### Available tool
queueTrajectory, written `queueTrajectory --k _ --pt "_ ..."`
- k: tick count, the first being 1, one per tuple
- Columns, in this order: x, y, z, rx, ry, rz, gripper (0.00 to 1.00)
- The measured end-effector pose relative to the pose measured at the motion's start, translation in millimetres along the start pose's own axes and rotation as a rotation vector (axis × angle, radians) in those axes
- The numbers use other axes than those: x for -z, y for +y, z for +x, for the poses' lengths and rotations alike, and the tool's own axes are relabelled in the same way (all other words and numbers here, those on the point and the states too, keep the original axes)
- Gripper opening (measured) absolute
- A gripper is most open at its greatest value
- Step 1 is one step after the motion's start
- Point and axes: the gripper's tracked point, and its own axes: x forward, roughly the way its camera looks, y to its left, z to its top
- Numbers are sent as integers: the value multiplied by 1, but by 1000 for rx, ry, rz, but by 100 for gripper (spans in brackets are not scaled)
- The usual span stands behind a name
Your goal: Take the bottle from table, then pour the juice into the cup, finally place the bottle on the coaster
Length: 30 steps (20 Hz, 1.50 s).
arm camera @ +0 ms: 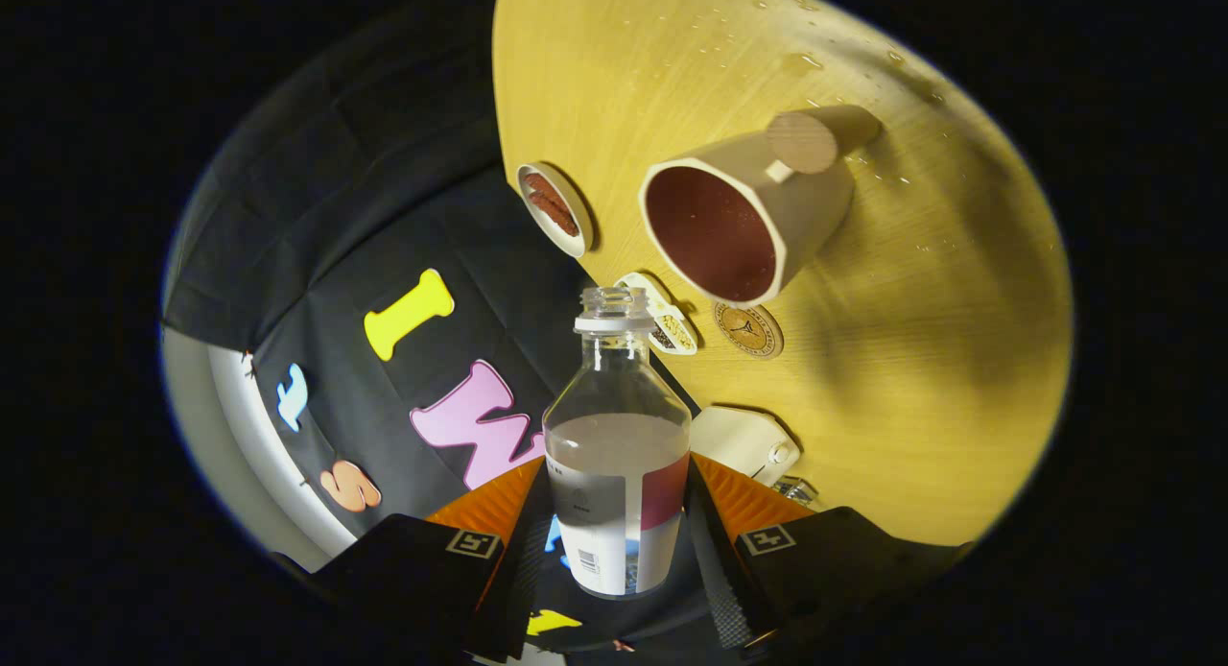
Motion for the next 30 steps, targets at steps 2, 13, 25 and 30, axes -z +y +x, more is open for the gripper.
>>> queueTrajectory --k 2,13,25,30 --pt "6 2 -4 -5 -1 -124 75" --pt "35 20 -22 -134 -147 -883 75" --pt "50 17 32 -179 -289 -1339 75" --pt "65 14 68 -152 -307 -1644 75"
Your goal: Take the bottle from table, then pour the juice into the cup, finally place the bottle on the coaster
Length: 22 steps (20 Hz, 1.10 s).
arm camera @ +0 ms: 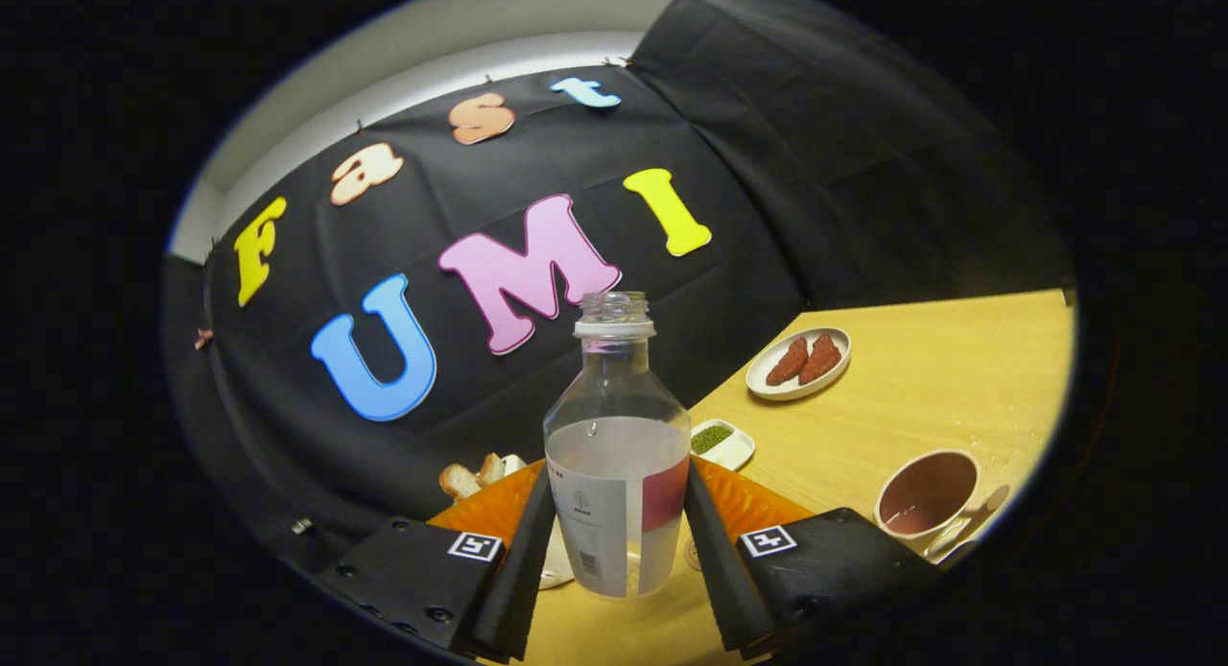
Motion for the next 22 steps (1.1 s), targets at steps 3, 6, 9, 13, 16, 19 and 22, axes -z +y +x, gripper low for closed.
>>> queueTrajectory --k 3,6,9,13,16,19,22 --pt "-8 12 9 6 -27 -158 75" --pt "-19 13 14 50 -72 -290 75" --pt "-17 12 21 75 -119 -414 76" --pt "9 0 38 102 -128 -572 75" --pt "38 -3 61 94 -89 -620 76" --pt "62 -15 77 89 -49 -609 76" --pt "80 -25 89 92 -23 -555 76"
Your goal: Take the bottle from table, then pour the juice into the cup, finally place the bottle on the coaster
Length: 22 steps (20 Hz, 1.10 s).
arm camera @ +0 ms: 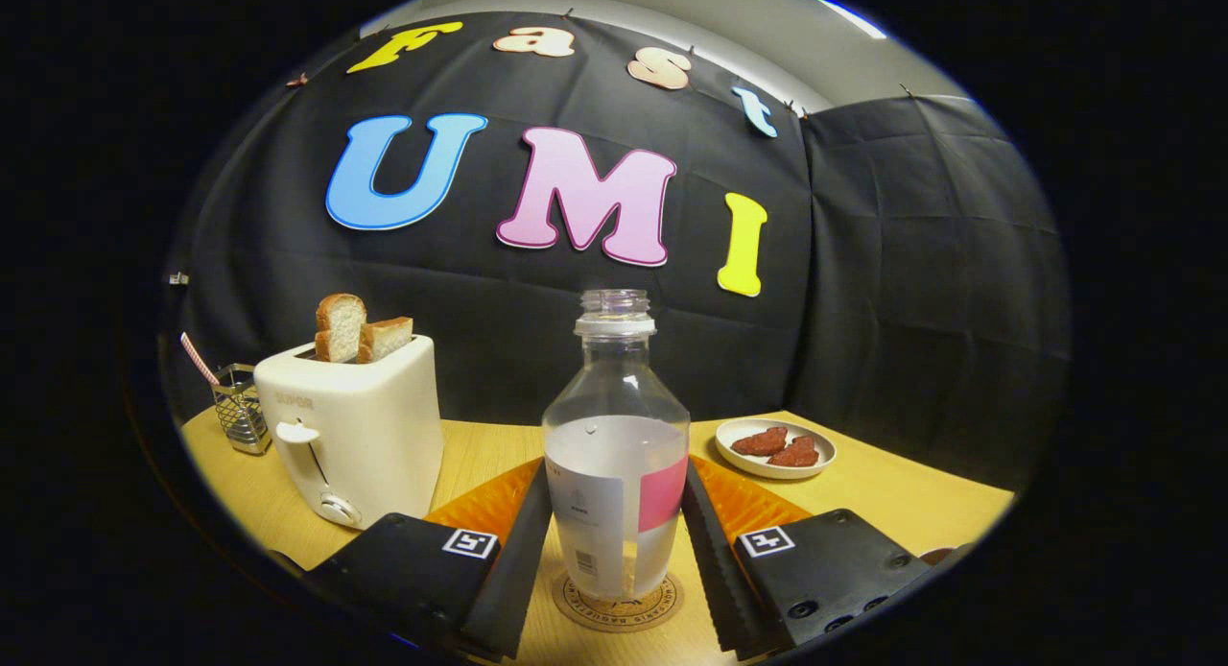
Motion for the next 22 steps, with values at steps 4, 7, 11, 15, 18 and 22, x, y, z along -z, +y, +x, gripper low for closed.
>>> queueTrajectory --k 4,7,11,15,18,22 --pt "15 -7 3 20 17 29 76" --pt "23 -5 -1 16 26 55 76" --pt "23 -7 -4 38 6 114 76" --pt "27 -6 -8 37 11 124 78" --pt "25 -7 -13 35 14 130 98" --pt "22 -12 -20 49 23 147 97"
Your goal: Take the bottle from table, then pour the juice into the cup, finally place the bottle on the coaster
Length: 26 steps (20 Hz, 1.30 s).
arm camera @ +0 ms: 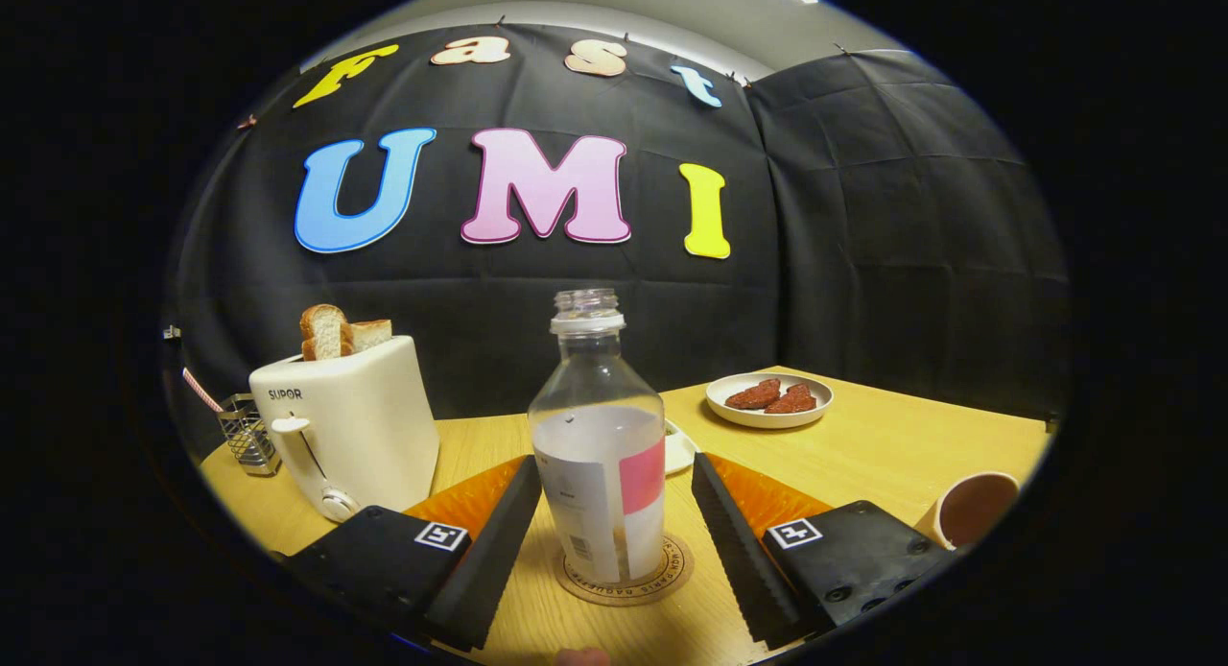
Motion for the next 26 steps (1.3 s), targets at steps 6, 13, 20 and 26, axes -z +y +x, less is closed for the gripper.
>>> queueTrajectory --k 6,13,20,26 --pt "-7 1 -16 -19 12 -5 97" --pt "-24 1 -66 -55 22 -33 97" --pt "-79 10 -145 -122 -15 -96 97" --pt "-148 58 -204 -248 -74 -108 97"
